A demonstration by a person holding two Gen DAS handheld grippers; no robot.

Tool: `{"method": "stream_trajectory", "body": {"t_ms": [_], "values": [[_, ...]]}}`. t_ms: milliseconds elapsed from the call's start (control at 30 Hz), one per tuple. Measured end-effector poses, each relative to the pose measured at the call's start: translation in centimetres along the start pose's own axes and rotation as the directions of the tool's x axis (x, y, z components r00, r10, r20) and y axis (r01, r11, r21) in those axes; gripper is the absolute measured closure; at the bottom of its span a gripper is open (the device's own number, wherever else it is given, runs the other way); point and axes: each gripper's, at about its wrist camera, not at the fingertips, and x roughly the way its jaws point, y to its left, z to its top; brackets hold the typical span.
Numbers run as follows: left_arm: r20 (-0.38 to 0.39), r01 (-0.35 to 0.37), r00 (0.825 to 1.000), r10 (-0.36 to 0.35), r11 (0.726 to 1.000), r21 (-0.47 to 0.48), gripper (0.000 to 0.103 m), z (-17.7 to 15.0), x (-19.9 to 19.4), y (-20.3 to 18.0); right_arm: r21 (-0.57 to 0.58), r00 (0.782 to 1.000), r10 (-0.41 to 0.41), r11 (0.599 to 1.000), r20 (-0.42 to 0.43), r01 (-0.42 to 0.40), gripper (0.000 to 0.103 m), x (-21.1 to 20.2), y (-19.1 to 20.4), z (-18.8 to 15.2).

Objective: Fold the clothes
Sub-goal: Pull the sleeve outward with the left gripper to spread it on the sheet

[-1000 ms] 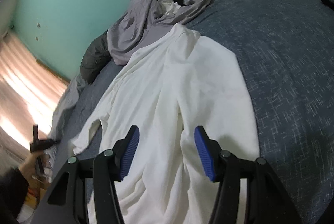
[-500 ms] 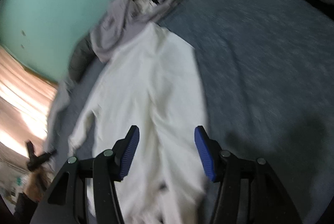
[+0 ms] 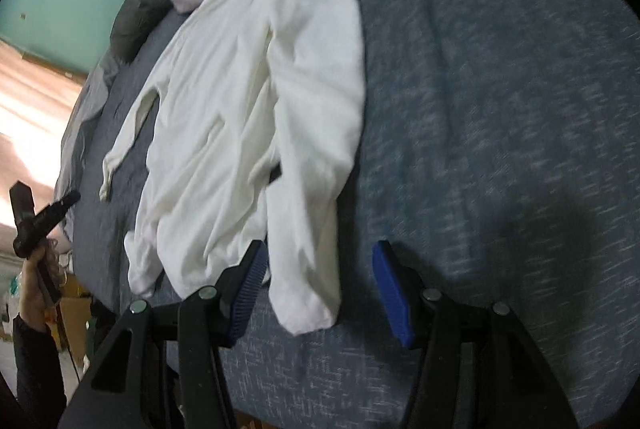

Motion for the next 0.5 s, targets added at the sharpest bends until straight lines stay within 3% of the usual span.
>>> {"method": "stream_trajectory", "body": {"t_ms": [33,100,133,267,500], "values": [[0.008,0.002,1.0,-0.002,1.0,-0.001,0.078,-0.3,0.0,-0.5,-0.009,1.0,-0.008,1.0,-0.003,0.008,0.048,0.3,0.1,0.0],[0.024,0.027,0.999,-0.027,1.0,-0.006,0.078,-1.0,0.3,-1.6,-0.028,1.0,-0.023,0.999,-0.007,0.023,0.061,0.9,0.4,0.1],[0.032,0.04,0.999,-0.04,0.999,-0.008,0.078,-1.3,0.4,-2.1,-0.039,0.999,-0.034,0.999,-0.009,0.034,0.072,1.1,0.5,0.2],[0.057,0.078,0.995,-0.078,0.997,-0.003,0.078,-2.9,1.3,-4.1,-0.055,0.996,-0.086,0.995,-0.014,0.085,0.094,1.3,0.2,0.7],[0.052,0.1,0.994,-0.099,0.995,0.001,0.078,-5.0,3.6,-5.5,-0.143,0.973,-0.202,0.966,0.117,0.217,0.101,-5.0,0.8,3.7]]}}
